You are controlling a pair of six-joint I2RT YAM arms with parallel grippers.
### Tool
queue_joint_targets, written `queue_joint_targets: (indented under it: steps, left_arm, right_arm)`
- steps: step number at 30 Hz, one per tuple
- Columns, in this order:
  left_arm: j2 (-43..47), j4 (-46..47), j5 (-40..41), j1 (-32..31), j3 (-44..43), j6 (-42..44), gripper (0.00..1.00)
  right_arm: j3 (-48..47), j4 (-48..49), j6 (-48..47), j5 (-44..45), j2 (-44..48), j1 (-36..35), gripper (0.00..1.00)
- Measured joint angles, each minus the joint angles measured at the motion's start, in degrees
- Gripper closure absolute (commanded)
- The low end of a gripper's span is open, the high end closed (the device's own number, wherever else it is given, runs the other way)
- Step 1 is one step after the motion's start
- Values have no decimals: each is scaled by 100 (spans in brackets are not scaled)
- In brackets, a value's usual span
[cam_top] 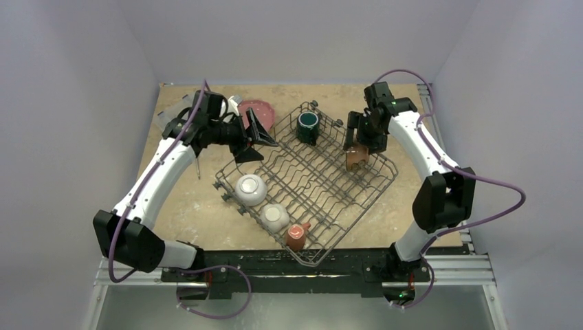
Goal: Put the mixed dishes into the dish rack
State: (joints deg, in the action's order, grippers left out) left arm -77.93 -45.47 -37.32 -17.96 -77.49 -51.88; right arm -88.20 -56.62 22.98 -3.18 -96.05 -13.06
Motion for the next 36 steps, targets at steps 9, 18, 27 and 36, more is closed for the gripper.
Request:
queue_joint_targets:
  steps: [9, 18, 27, 36]
  left_arm:
    - [-308, 90, -105, 0, -118, -2, 29]
    - [-448, 157, -151, 0, -192, -28, 29]
    - [-459, 170, -170, 0, -219, -66, 29]
    - [-575, 170, -195, 0, -334, -105, 30]
  right_arm:
    - [46, -361, -348, 385, 44, -42, 100]
    - [59, -431, -612, 986, 31, -319, 100]
    - [20, -678, -730, 2216, -501, -1185, 100]
    - [-2, -791, -726, 3128, -686, -1773, 100]
